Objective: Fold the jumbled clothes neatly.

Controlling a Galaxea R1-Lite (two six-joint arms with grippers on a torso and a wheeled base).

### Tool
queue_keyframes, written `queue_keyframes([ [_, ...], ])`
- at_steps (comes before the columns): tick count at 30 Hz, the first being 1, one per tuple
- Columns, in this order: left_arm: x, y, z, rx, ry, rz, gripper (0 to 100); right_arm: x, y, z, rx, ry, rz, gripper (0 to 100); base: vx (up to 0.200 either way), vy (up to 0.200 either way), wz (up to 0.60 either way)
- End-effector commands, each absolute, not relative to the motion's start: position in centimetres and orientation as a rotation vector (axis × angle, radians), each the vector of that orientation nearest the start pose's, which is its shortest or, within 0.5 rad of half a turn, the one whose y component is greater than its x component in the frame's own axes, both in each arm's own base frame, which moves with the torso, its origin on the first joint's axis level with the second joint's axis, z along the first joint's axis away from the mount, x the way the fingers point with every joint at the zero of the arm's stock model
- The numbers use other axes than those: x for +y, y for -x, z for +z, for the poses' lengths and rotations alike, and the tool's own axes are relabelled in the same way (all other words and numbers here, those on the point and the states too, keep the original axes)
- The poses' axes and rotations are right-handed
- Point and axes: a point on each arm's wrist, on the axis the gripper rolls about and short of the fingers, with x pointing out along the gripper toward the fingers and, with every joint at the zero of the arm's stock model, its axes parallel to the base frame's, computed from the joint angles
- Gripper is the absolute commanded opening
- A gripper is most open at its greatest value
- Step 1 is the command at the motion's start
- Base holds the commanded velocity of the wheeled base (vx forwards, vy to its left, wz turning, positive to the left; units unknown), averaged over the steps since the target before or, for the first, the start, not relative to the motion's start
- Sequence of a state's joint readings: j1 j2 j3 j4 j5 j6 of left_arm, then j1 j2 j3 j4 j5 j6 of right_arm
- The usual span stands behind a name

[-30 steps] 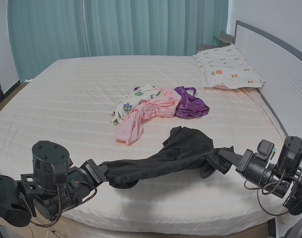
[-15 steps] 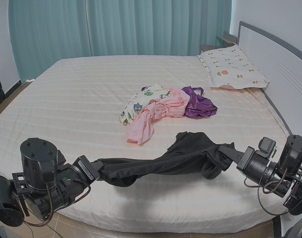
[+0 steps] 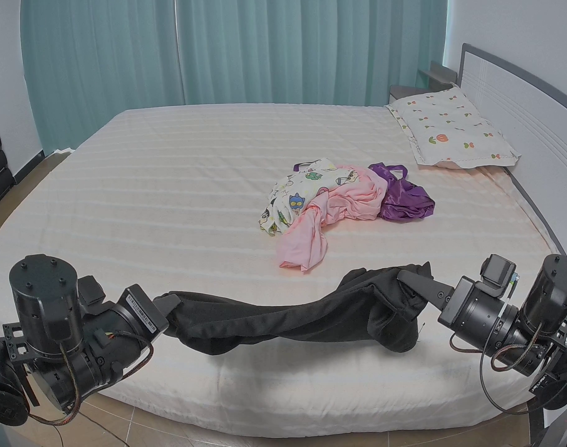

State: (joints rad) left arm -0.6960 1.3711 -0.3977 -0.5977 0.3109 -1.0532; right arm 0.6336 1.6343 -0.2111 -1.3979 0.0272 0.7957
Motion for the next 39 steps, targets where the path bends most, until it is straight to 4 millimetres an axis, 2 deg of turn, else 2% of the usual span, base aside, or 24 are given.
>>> queue_keyframes([
  [1,-11.7,-15.6,15.7,0.474,0.859,-0.159,0,13.3,-17.9,13.6,0.274,-0.759,0.624,0,0.000,0.200,0.00],
  [39,-10.3,-15.9,15.9,0.440,0.886,-0.110,0,13.6,-18.2,13.7,0.221,-0.751,0.648,0,0.000,0.200,0.00],
])
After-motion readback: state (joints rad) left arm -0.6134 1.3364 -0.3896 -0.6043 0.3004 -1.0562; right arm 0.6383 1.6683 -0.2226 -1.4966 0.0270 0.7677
